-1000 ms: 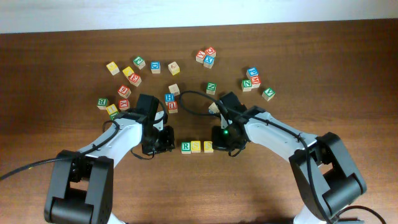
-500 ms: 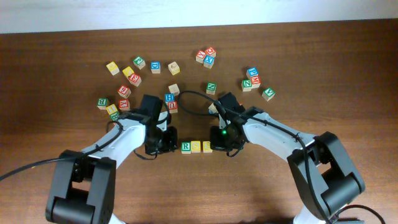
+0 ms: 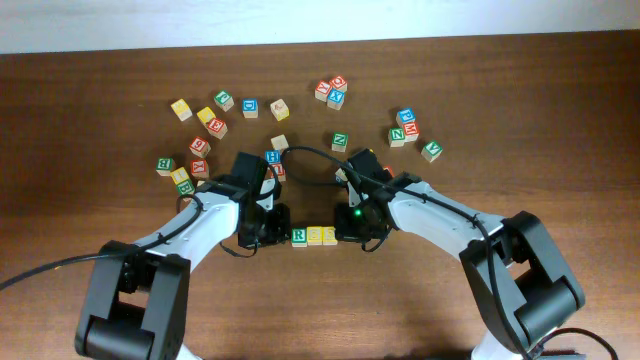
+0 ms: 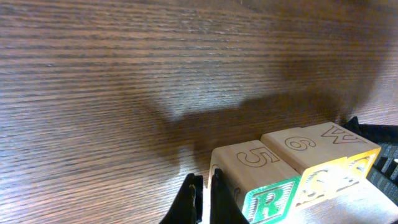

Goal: Spell out RSS
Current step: 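Bring both grippers to the row ends and squeeze the blocks together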

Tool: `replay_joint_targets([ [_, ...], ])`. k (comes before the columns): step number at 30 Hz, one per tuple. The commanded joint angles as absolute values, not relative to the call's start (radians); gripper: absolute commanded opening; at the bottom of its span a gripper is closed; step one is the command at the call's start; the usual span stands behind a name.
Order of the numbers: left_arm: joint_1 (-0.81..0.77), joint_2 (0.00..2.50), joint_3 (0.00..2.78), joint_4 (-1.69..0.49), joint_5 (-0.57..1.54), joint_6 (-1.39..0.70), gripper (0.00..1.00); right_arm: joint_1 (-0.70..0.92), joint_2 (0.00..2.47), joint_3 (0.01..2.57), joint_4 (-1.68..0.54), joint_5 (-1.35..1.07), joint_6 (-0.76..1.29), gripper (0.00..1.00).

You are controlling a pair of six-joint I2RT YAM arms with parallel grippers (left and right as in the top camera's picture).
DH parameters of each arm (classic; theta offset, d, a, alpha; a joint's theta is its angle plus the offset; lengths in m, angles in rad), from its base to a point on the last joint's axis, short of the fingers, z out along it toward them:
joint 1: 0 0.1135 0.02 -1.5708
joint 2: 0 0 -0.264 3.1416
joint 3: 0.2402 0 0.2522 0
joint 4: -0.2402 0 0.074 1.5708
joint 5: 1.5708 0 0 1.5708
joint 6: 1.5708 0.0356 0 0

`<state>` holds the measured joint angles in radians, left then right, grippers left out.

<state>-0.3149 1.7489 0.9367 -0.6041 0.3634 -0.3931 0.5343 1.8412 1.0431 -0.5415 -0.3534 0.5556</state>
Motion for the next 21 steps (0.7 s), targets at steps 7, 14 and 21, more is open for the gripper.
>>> replay_joint_targets([
  [7, -0.344, 1.76, 0.924, -0.587, 0.378, -0.411, 0.0, 0.577, 1.877, 1.037, -0.515, -0.355, 0.532, 0.04],
  [14, -0.344, 1.76, 0.924, -0.588, 0.378, -0.411, 0.0, 0.577, 1.877, 1.037, -0.515, -0.326, 0.532, 0.04],
  [21, -0.344, 1.76, 0.924, -0.587, 0.34, -0.411, 0.0, 0.576, 1.877, 1.037, -0.528, -0.326, 0.532, 0.04],
])
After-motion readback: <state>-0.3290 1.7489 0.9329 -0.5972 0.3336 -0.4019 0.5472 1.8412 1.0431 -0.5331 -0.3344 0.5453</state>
